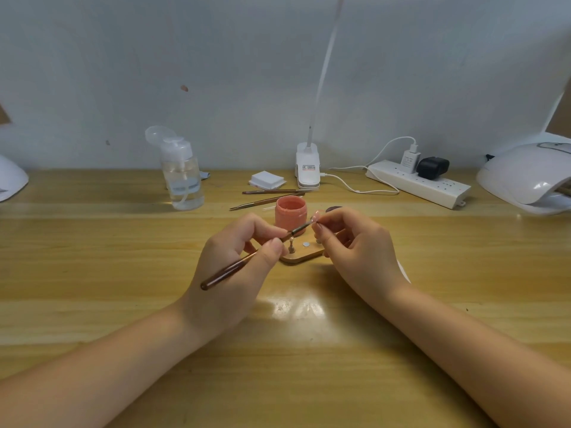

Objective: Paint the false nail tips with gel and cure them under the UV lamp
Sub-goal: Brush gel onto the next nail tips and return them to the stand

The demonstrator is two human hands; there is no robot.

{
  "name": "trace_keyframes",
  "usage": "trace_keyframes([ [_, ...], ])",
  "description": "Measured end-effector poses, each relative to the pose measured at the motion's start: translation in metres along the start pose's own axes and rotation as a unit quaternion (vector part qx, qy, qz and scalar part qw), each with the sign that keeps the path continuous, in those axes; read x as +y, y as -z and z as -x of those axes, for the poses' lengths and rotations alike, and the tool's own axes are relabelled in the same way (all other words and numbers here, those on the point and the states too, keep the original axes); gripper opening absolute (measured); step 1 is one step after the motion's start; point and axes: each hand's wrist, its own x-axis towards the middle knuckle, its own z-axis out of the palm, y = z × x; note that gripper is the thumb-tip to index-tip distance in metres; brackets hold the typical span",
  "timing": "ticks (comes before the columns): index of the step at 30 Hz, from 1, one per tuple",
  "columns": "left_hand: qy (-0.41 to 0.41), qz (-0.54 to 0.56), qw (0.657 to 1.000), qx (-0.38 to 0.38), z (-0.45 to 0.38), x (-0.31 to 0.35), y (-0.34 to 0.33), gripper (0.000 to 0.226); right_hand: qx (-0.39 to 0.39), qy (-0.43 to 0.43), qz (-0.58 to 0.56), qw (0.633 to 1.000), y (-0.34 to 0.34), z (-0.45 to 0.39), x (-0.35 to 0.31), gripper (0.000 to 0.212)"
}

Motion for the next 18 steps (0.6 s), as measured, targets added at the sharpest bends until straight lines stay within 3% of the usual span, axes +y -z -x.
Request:
trace_keyframes([
  [3,0.000,0.019,1.000,0.012,0.0010,-0.0002,0.0016,0.022,0.000,-0.002,-0.004,1.000,-0.0003,0.0001,0.0008,0.008],
  [7,0.013,0.039,0.999,0.020,-0.0002,0.0016,-0.0011,0.012,0.000,-0.001,-0.011,1.000,-0.0010,-0.0003,0.0015,0.009],
  [13,0.017,0.038,0.999,0.010,0.0013,0.0022,0.0007,0.019,-0.004,-0.006,-0.014,1.000,0.0000,-0.0001,0.0018,0.010],
  [18,0.004,0.014,1.000,0.013,-0.0021,0.0042,-0.0007,0.012,-0.003,-0.001,-0.011,1.000,-0.0002,0.0001,0.0019,0.009],
])
